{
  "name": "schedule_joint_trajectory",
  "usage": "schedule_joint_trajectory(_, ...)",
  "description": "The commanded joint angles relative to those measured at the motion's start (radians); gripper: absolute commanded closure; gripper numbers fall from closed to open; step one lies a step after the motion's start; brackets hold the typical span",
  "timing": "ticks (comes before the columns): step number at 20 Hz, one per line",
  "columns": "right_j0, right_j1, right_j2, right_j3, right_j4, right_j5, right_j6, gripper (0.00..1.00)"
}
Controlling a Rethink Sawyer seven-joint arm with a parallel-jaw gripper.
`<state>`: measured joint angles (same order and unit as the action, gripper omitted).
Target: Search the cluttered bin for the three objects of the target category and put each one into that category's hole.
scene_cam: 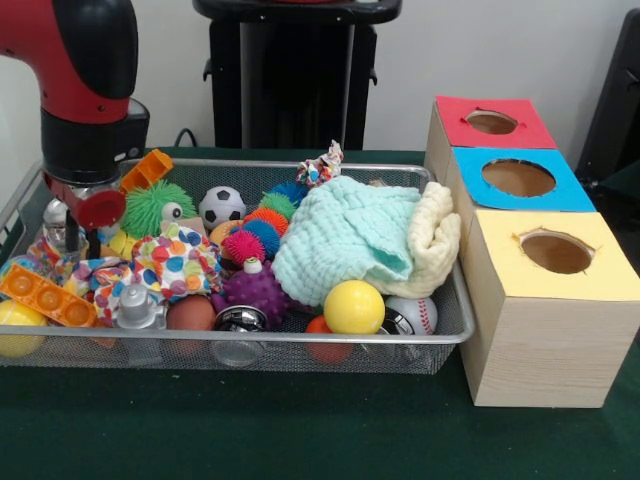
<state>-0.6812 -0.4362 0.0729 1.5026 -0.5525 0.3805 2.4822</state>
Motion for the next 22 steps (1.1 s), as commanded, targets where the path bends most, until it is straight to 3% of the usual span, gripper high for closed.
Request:
schedule_joint_trajectory(1, 0.000, 0.106, 0.106, -0.024, -0.024, 0.075, -0.150, 0.00)
schedule_joint_trajectory(9, -0.026, 0.097, 0.134, -0.023, -0.007, 0.109, -0.180, 0.00)
schedule_joint_trajectory(13, -0.073, 0.092, 0.188, 0.012, 0.026, 0.152, -0.209, 0.00)
schedule_joint_trajectory(22, -0.086, 0.078, 0.224, 0.033, 0.018, 0.210, -0.233, 0.00)
